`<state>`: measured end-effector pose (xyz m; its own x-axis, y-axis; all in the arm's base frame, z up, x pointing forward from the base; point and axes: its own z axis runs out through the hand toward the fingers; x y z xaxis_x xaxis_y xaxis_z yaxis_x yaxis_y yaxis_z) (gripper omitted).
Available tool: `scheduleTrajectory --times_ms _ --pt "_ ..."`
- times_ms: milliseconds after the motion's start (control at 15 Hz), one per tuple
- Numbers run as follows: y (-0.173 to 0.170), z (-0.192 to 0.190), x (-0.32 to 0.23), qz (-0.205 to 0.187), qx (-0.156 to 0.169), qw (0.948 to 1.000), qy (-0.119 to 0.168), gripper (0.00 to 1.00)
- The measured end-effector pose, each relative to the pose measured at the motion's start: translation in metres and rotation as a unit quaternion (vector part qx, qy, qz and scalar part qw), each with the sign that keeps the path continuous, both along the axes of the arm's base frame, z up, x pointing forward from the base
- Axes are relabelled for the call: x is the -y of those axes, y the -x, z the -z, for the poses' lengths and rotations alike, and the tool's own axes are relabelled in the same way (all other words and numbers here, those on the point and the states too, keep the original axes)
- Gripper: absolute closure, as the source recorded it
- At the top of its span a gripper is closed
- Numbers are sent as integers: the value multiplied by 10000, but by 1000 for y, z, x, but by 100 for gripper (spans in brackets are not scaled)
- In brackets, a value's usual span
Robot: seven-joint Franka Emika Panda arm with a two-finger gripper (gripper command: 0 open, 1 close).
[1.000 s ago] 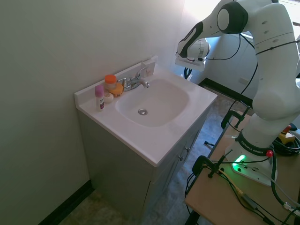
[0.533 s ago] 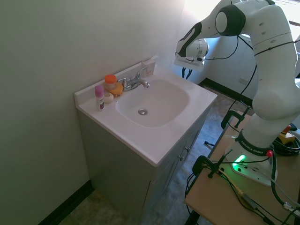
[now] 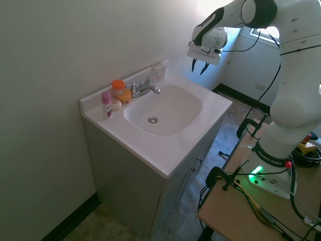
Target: Throw the tissue in the trash bin
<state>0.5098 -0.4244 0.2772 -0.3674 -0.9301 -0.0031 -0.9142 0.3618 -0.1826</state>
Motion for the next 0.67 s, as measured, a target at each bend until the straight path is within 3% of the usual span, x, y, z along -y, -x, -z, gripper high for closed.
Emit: scheduleTrajectory --times_ms 200,333,533,667 --pt "16 -54 -40 -775 266 9966 54 0" --pt "22 -80 -87 -1392 349 9896 104 0" --pt "37 -106 -162 -2318 364 9718 228 0" --pt "56 -118 -202 -2913 335 9556 290 0"
